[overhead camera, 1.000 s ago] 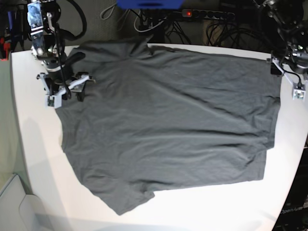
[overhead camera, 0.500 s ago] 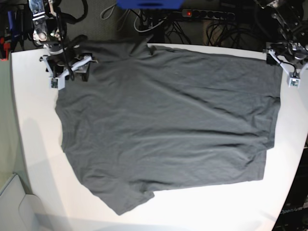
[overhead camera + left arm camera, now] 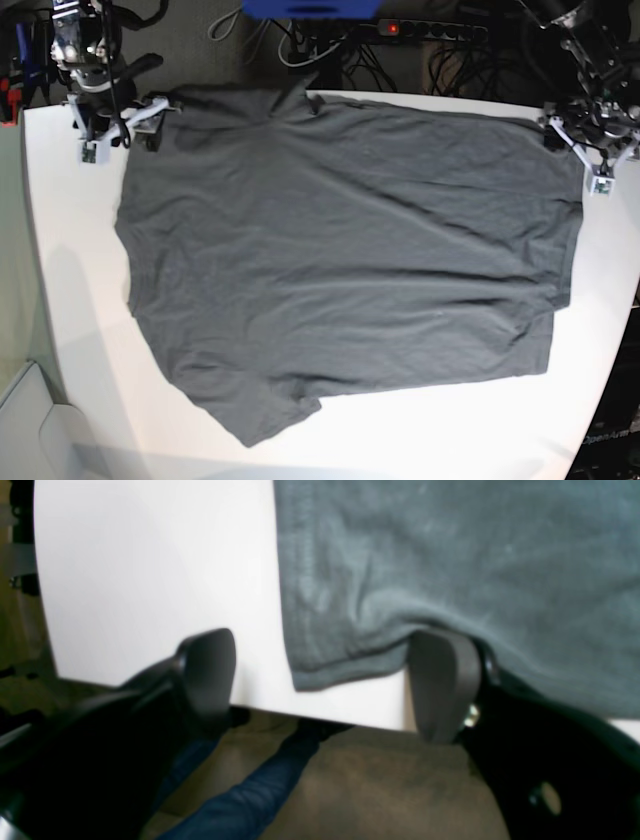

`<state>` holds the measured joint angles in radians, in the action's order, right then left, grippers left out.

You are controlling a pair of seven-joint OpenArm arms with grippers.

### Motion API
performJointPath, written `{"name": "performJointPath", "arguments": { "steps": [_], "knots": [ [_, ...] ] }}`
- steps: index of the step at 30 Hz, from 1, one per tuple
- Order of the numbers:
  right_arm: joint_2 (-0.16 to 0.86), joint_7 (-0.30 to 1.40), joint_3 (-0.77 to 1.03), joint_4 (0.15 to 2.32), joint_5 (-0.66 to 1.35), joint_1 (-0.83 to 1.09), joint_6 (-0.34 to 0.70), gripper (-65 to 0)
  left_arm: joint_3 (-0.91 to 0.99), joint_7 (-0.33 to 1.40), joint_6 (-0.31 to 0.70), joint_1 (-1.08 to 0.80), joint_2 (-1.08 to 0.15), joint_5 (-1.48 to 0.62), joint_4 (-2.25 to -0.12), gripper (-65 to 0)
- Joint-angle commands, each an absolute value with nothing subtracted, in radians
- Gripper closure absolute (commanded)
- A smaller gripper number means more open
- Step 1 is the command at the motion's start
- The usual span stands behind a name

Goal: Layout the t-shirt on the table in an organized manner, then fold the t-shirt properly
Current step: 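Hold the shirt's shoulder corners with both grippers, keeping it taut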

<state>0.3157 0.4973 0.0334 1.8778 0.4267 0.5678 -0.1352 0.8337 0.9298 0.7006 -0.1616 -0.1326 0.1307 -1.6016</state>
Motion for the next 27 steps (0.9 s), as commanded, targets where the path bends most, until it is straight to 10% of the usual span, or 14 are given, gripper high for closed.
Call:
{"name": "performJointPath", "arguments": {
  "steps": [1, 14, 24, 27],
  "knots": [
    [0.325, 0.476, 0.041, 1.899, 0.429, 0.572, -0.136, -39.1, 0.837, 0.918, 0.698, -0.148, -0.148, 0.13, -1.607, -52.6],
    [0.329, 0.476, 0.076, 1.9, 0.43, 0.575, -0.136, -39.0, 0.837, 0.905, 0.698, -0.148, -0.143, 0.128, -1.491, -51.1],
    [0.329, 0.476, 0.076, 1.92, 0.43, 0.598, -0.136, -39.0, 0.84, 0.869, 0.698, -0.153, -0.139, 0.128, -1.491, -2.2],
    [0.326, 0.476, 0.074, 1.952, 0.43, 0.616, -0.136, -39.1, 0.84, 0.869, 0.698, -0.15, -0.139, 0.128, -1.491, -1.0]
  ]
}}
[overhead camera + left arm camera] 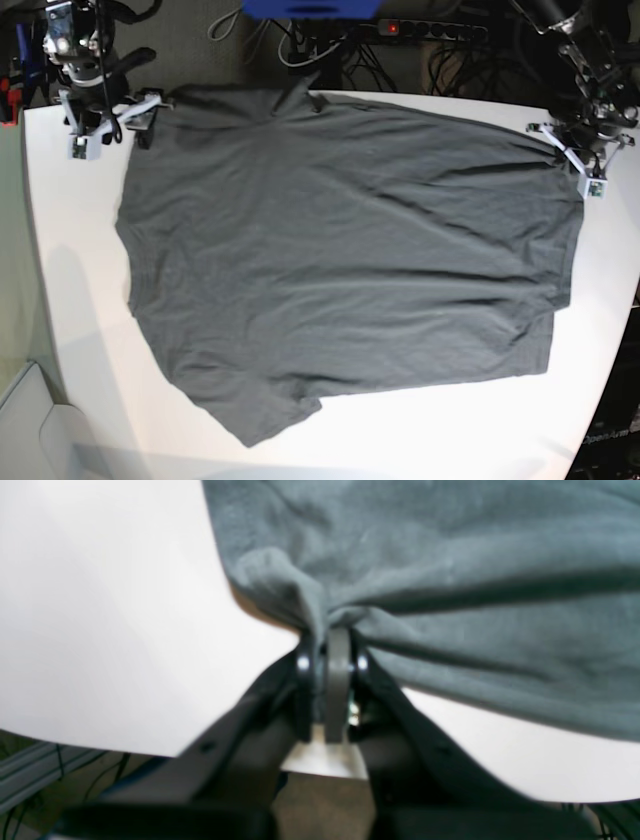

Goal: Layout the t-shirt on the table in an organized manner, then fold the t-shirt properly
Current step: 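Hold the shirt's shoulder corners with both grippers, keeping it taut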

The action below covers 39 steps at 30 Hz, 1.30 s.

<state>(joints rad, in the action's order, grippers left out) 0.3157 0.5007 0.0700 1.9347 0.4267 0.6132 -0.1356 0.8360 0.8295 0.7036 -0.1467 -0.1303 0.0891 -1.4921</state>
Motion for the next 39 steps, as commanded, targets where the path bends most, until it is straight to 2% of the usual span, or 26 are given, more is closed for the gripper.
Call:
{"name": "performJointPath", "arguments": {
  "steps": [1, 8, 12, 21, 35, 39],
  "knots": [
    [0.325, 0.476, 0.074, 1.956, 0.432, 0.618, -0.136, -39.2, 0.84, 0.869, 0.698, -0.15, -0.139, 0.128, -1.491, -1.6],
    [0.306, 0.575, 0.068, 1.951, 0.433, 0.618, -0.122, -39.2, 0.837, 0.869, 0.698, -0.148, -0.139, 0.128, -1.494, -1.3],
    [0.268, 0.599, 0.074, 1.948, 0.429, 0.611, 0.004, -39.2, 0.837, 0.869, 0.698, -0.148, -0.139, 0.128, -1.494, -1.3],
    [0.248, 0.61, 0.079, 1.942, 0.427, 0.588, 0.002, -39.2, 0.837, 0.869, 0.698, -0.148, -0.139, 0.128, -1.501, -1.3],
    [0.246, 0.61, 0.102, 1.817, 0.429, 0.558, 0.004, -39.0, 0.837, 0.869, 0.698, -0.147, -0.139, 0.128, -1.501, -1.3],
    [0.216, 0.611, 0.102, 1.802, 0.427, 0.558, 0.004, -38.0, 0.837, 0.869, 0.698, -0.147, -0.139, 0.128, -1.501, -1.3]
  ]
}}
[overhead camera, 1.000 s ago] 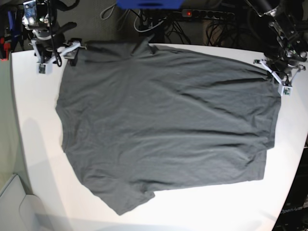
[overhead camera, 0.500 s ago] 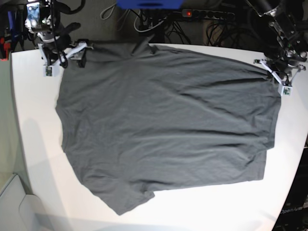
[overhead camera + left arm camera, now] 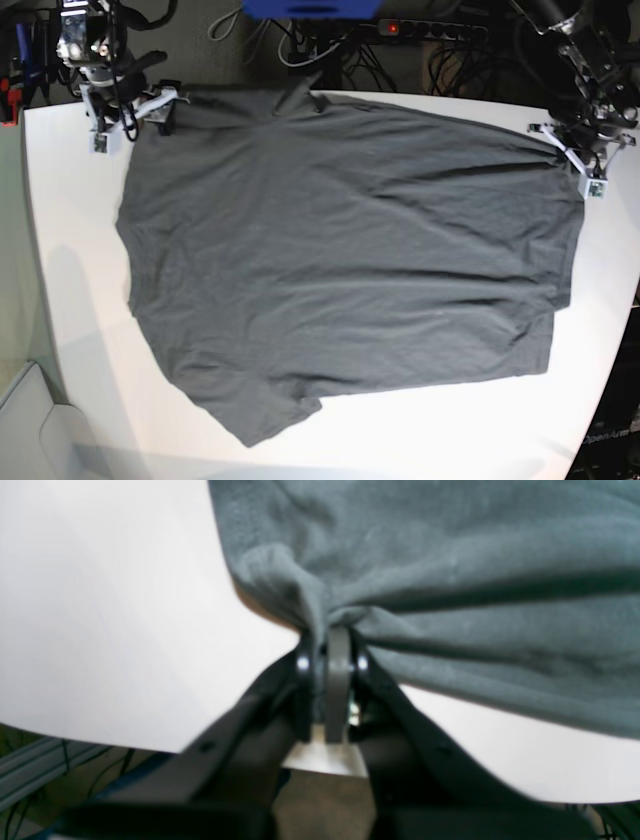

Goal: Layout the t-shirt on the table in an organized manner, then fold the t-shirt properly
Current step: 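Hold the shirt's shoulder corners with both grippers, keeping it taut, then lift the shoulder edge with both grippers and fold it over the shirt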

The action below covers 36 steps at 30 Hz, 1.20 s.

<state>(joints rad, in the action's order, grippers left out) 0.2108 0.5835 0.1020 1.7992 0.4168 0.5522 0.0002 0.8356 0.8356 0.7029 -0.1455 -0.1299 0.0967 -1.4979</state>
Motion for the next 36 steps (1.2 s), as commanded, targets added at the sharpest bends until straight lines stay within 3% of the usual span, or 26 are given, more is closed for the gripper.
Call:
{"name": "performJointPath", "arguments": {
  "steps": [1, 8, 11, 20, 36],
  "knots": [
    [0.211, 0.611, 0.101, 1.794, 0.427, 0.558, 0.004, -36.1, 0.837, 0.869, 0.698, -0.147, -0.139, 0.128, -1.501, -1.3],
    [0.191, 0.611, 0.094, 1.784, 0.427, 0.561, 0.007, -6.8, 0.837, 0.869, 0.698, -0.148, -0.139, 0.128, -1.503, -1.3],
    [0.199, 0.611, 0.062, 1.791, 0.429, 0.562, 0.007, 0.0, 0.837, 0.871, 0.698, -0.148, -0.139, 0.128, -1.503, -1.3],
    [0.2, 0.611, 0.067, 1.88, 0.429, 0.561, 0.007, 0.0, 0.842, 0.871, 0.698, -0.131, -0.139, 0.128, -1.532, -1.3],
    [0.219, 0.608, 0.189, 1.997, 0.433, 0.518, 0.019, 0.0, 0.835, 1.033, 0.698, -0.051, -0.136, 0.128, -1.745, -1.3]
  ]
}}
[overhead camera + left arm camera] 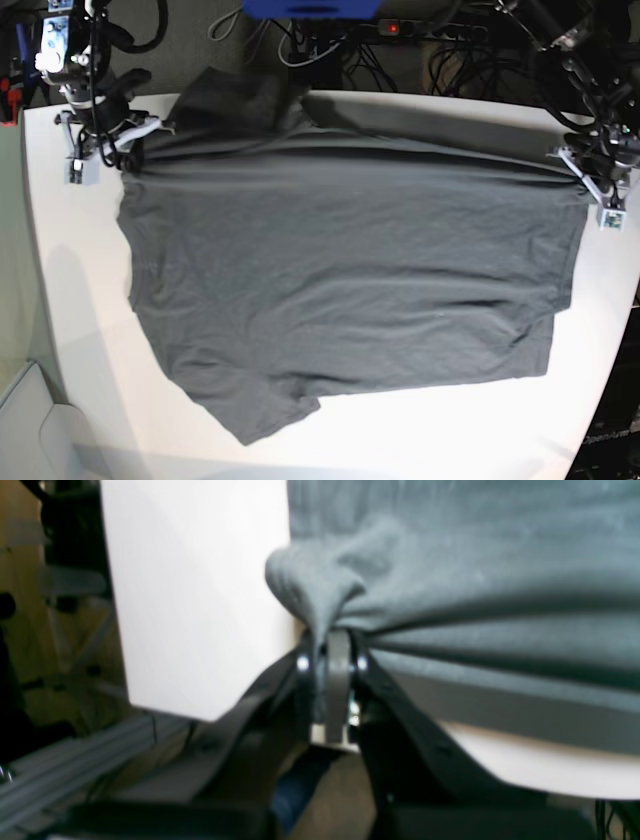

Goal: Layout the t-shirt on the table in an organized manner, then fold the t-shirt properly
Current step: 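Lift the shoulder edge with both grippers and fold it over the shirt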

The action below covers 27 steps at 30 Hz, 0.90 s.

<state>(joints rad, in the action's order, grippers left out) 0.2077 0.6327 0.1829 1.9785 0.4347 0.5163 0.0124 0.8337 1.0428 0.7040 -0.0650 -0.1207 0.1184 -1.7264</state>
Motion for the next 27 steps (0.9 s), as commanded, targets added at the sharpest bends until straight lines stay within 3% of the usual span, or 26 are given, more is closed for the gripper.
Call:
{"name": "performJointPath", "arguments": {
  "steps": [1, 6, 27],
  "knots": [
    [0.219, 0.61, 0.189, 1.998, 0.433, 0.507, 0.039, 0.0, 0.835, 1.033, 0.698, -0.048, -0.136, 0.128, -1.745, -1.3],
    [0.213, 0.611, 0.216, 2.005, 0.433, 0.467, 0.128, 0.0, 0.835, 1.033, 0.698, -0.036, -0.136, 0.13, -1.741, -1.3],
    [0.213, 0.611, 0.206, 1.936, 0.429, 0.272, 0.13, 0.0, 0.725, 1.032, 0.698, 0.139, -0.127, 0.137, -1.659, -1.3]
  ]
}}
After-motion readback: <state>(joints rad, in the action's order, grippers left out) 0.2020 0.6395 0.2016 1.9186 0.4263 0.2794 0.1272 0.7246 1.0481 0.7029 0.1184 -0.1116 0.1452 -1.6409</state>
